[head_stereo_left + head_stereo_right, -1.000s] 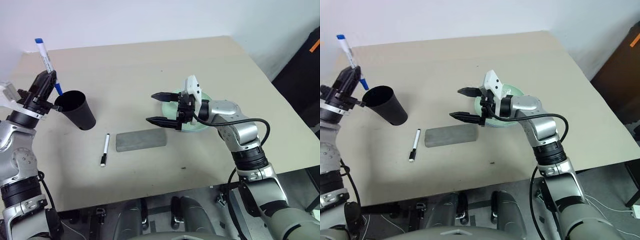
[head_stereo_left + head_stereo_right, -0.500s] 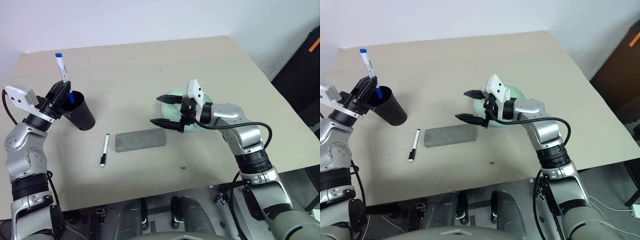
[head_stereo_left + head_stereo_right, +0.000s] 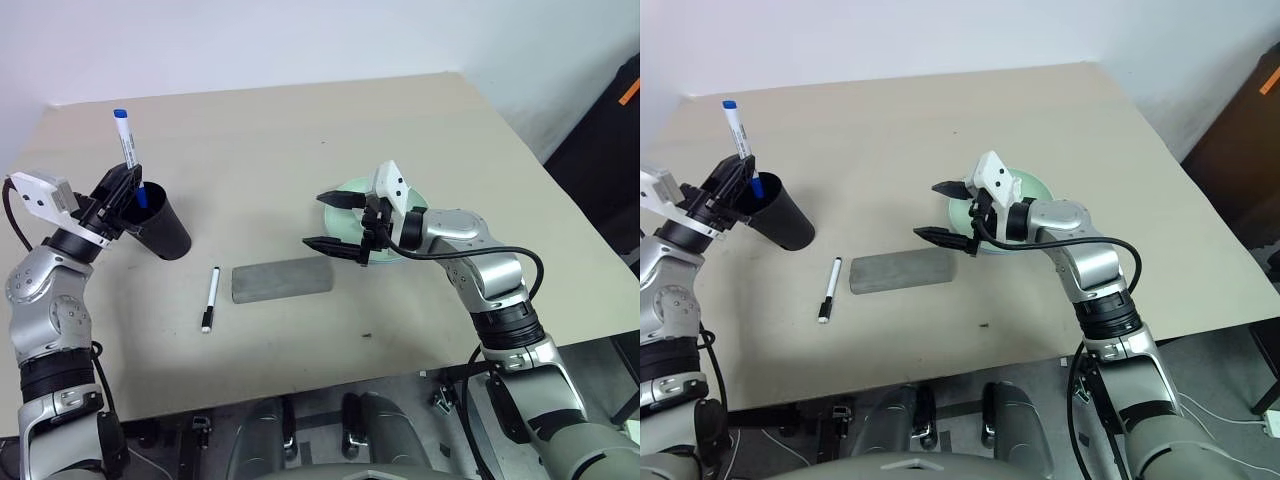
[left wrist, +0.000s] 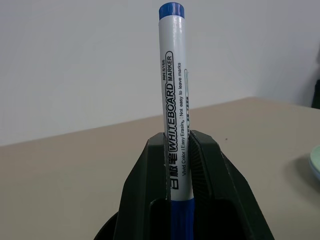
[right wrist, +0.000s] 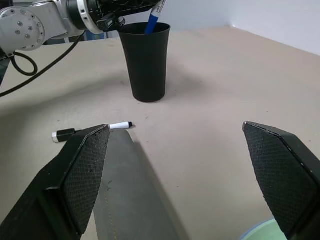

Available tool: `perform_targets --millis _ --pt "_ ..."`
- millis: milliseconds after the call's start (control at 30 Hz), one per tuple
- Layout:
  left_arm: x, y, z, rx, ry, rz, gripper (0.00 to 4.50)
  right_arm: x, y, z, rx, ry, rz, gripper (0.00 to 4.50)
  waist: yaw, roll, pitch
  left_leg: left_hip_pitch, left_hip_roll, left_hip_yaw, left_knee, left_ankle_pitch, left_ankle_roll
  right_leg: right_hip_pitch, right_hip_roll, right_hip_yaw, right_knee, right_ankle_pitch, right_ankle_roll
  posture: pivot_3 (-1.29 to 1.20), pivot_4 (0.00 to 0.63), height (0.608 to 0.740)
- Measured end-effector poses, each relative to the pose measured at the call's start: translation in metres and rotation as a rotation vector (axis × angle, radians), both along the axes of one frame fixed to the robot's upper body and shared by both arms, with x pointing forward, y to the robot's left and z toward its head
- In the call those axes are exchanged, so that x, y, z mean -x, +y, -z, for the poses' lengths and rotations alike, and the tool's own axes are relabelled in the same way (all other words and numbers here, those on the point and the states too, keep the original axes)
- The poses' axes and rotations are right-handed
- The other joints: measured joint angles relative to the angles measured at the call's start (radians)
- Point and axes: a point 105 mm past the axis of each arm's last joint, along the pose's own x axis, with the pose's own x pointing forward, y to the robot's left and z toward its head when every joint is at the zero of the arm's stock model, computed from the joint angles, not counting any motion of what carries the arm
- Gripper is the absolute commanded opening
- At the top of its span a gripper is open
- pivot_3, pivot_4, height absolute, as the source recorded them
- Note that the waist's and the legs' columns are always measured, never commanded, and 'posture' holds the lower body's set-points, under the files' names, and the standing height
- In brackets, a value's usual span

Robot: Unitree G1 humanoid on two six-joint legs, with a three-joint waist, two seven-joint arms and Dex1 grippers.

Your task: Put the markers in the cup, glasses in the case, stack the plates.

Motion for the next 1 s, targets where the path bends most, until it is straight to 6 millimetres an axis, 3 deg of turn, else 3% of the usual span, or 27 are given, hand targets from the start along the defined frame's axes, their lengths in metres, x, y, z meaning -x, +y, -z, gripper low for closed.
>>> perform_targets --millis 700,1000 --pt "0.006 -0.005 -0.009 0.049 -0.038 0.031 0.25 0.002 0.004 0.004 0.024 -0.009 -0.011 4.48 0.000 0.000 0.000 0.000 0.000 0.000 0.000 0.000 0.000 0.000 0.000 0.000 0.000 0.000 0.000 0.00 0.150 0.740" --pt "0.010 0.001 0.006 0.049 0.011 -0.001 0.25 0.001 0.003 0.005 0.030 -0.012 -0.006 4.48 0.000 0.000 0.000 0.000 0.000 0.000 0.000 0.000 0.000 0.000 0.000 0.000 0.000 0.000 0.000 0.00 0.150 0.740"
